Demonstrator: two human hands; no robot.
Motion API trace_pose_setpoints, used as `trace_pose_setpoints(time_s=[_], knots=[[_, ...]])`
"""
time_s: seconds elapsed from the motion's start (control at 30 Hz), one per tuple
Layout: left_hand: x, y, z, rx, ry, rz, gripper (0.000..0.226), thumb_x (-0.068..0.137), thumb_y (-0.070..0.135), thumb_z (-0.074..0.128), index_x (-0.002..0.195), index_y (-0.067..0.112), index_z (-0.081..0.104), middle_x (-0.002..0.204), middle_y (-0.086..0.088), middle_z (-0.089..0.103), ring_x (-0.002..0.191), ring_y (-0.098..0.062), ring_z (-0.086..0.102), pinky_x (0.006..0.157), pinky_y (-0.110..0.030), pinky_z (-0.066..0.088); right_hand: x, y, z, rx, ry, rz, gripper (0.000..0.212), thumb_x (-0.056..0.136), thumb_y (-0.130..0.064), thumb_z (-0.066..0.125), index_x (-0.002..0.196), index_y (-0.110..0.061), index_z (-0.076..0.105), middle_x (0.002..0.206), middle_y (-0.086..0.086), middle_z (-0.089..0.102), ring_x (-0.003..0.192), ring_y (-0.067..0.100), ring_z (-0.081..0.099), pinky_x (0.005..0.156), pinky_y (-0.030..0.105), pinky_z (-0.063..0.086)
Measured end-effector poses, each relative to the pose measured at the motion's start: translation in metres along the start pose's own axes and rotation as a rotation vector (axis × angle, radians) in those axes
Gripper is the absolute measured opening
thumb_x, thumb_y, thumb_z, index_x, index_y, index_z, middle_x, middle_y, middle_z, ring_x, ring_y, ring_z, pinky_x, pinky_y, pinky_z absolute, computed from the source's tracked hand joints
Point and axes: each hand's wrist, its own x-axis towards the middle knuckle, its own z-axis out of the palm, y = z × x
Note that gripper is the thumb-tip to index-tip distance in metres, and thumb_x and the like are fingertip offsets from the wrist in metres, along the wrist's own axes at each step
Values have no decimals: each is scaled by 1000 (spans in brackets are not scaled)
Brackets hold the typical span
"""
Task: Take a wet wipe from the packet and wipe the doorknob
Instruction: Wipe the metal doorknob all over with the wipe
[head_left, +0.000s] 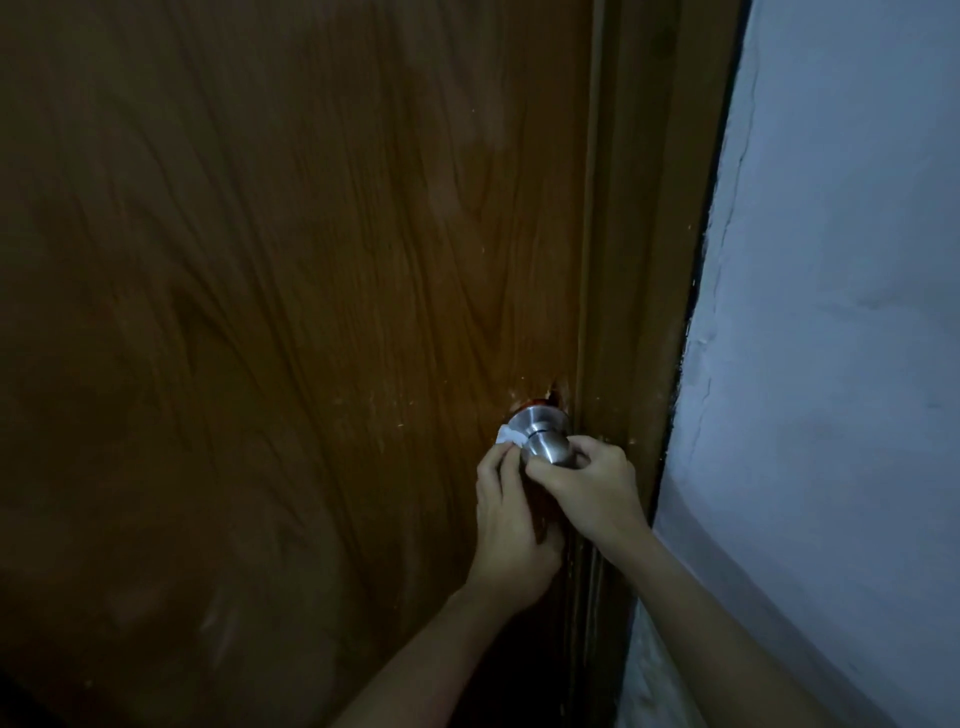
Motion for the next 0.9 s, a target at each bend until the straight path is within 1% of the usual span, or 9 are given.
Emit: trace_pose_setpoints(time_s=[0.13,0.3,0.37,0.47,0.57,0.67,0.77,0.83,0.9], knots=[[1,14,0,-305,8,-108,76,78,1,65,138,15,20,126,10,17,109,13,33,85,3,37,1,3,2,-1,19,-10,15,64,-27,73,75,-17,69,71,4,73,70,16,68,64,33,55],[7,22,-4,-752,-73,-357,67,73,-3,56,127,31,36,134,1,41,113,-18,54,78,-27,54,0,3,2,13,-3,-12,16,66,-24,71,80,-17,68,74,3,72,72,15,68,67,33,55],[11,24,-11,-963,-98,-431,58,70,-14,46,115,21,53,123,-11,59,109,-22,60,79,-32,53,1,3,1,10,-30,-5,18,70,-25,70,86,-18,67,79,3,72,76,16,68,70,35,56],[17,21,-24,-1191,-168,-518,52,66,-11,39,113,-2,58,113,-15,63,107,-27,58,86,-34,48,2,3,2,-2,-85,44,21,75,-30,65,95,-23,63,87,3,69,81,16,66,74,37,56],[22,11,-29,-1261,-196,-595,54,63,4,42,114,-7,58,120,-21,59,112,-33,54,98,-41,42,3,1,4,53,-137,114,33,76,-35,62,108,-28,58,98,3,66,87,19,65,71,36,56],[27,9,-31,-1228,-191,-629,61,64,16,45,121,-2,56,130,-22,56,121,-35,49,107,-47,33,8,1,7,68,-102,117,24,78,-37,61,100,-31,58,98,2,67,89,17,65,76,38,55],[32,9,-32,-1203,-207,-627,55,68,18,43,119,4,60,125,-15,60,117,-27,50,97,-40,36,10,-1,9,21,-37,66,28,72,-48,61,93,-29,62,93,-1,70,89,14,65,85,43,52],[31,13,-34,-1182,-218,-633,56,66,20,44,117,7,61,121,-9,62,112,-21,50,88,-37,34,8,-3,10,20,-4,51,30,75,-45,63,96,-24,64,92,-1,70,86,13,64,81,38,52],[29,13,-33,-1153,-185,-644,62,62,21,46,120,5,58,119,-8,60,113,-21,48,94,-39,29,6,-3,12,-13,22,19,31,78,-36,64,105,-21,60,95,-2,67,87,11,62,75,30,48]])
